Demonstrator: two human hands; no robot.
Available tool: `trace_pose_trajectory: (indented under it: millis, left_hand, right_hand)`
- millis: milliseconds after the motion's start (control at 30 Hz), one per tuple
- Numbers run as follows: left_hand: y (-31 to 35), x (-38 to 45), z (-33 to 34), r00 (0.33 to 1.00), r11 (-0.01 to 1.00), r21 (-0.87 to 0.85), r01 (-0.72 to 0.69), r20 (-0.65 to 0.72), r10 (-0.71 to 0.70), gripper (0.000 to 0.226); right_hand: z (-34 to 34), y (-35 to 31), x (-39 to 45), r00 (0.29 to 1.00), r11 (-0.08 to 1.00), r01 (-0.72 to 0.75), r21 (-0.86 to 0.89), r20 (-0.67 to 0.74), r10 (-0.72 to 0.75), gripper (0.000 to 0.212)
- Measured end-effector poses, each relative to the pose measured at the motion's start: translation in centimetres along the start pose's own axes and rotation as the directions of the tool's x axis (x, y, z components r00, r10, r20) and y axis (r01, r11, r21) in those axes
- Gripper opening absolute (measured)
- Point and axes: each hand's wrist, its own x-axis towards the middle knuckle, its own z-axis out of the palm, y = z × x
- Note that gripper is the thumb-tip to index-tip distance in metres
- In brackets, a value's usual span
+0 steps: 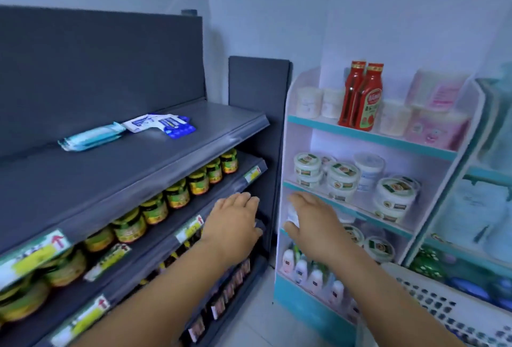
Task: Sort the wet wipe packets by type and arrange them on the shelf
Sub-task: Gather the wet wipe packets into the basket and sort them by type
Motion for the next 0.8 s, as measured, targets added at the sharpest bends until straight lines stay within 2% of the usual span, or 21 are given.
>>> trace_pose_trajectory:
  millis: [167,400,800]
  left_hand:
    - [-6.3,-2.5,-3.7,0.990,0.995,0.007,0.099,-0.098,-0.098,0.062]
    - [-13.5,-4.1,-6.8,0.960,0.971,0.022,0.239,-0.154,-0.233,0.058]
    - [-24.5,0.8,-6.5,0.886,0.892,0.031,0.451,-0.132,-0.444,0.058]
  right_hand:
    - [-1.3,-7.1,3.0,0.992,0.994,0.112,0.005,-0.066,-0.112,0.056]
    - [-1.9,-13.8,7.6,0.962,0.966,0.257,0.012,-0.098,-0.254,0.055]
    - [0.3,-19.8,20.9,0.918,0.918,0.394,0.047,-0.062,-0.391,0.052]
